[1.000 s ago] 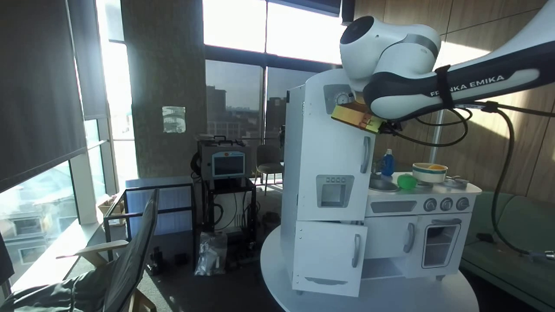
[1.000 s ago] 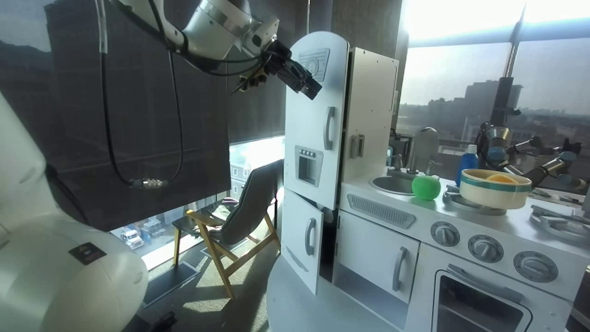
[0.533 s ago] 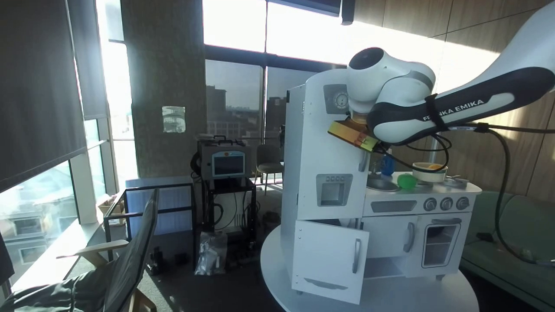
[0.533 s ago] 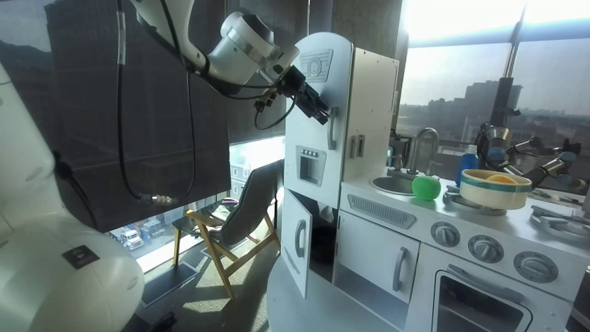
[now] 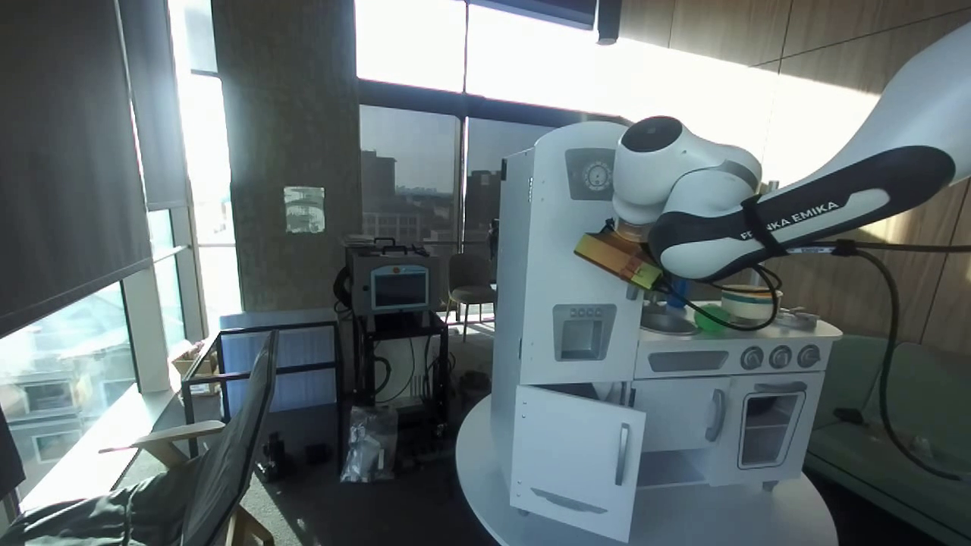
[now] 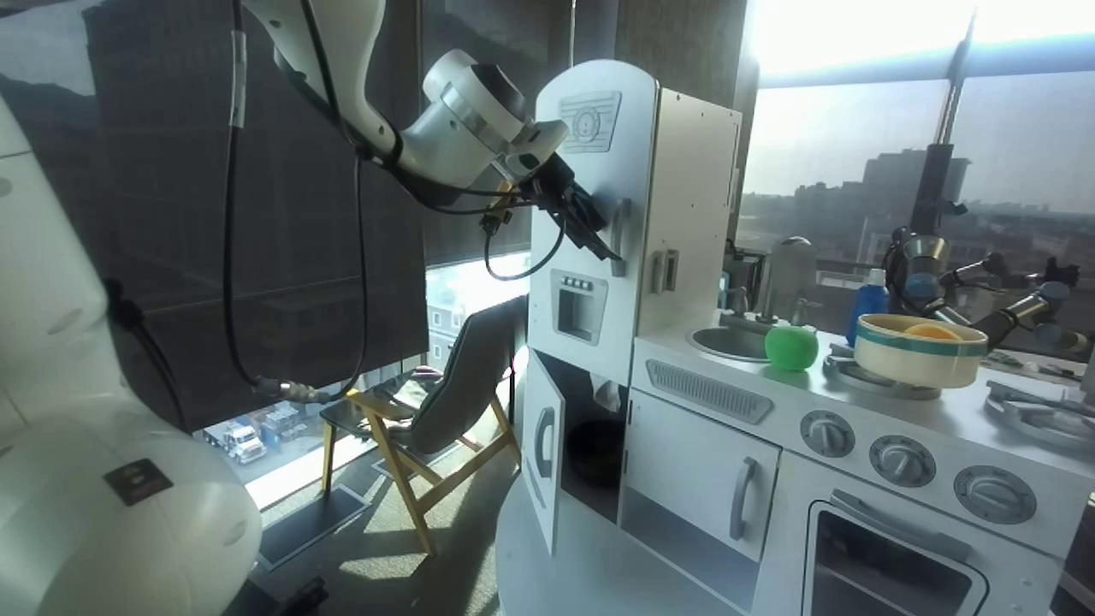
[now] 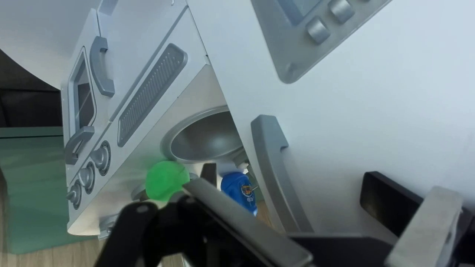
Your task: Close all the open cabinet doors
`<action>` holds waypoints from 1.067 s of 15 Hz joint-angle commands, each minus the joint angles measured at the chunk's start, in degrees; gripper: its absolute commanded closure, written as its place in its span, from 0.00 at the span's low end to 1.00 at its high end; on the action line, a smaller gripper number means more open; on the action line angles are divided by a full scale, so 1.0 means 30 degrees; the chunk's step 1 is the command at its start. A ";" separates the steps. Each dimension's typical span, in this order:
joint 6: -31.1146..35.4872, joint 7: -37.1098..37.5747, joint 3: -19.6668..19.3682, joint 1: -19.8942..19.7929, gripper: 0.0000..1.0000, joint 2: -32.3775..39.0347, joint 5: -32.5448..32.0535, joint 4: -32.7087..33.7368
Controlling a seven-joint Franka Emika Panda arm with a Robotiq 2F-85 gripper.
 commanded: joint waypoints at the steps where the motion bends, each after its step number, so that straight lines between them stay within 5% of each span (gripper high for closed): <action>1: 0.0809 -0.1010 0.0059 -0.0204 0.00 0.0274 0.1136 -0.0193; 10: -0.1380 -1.0453 0.1082 0.0858 0.00 0.0158 0.9713 -0.2243; 16: -0.1306 -1.3852 0.1089 0.0542 0.00 0.2458 1.2700 -0.2218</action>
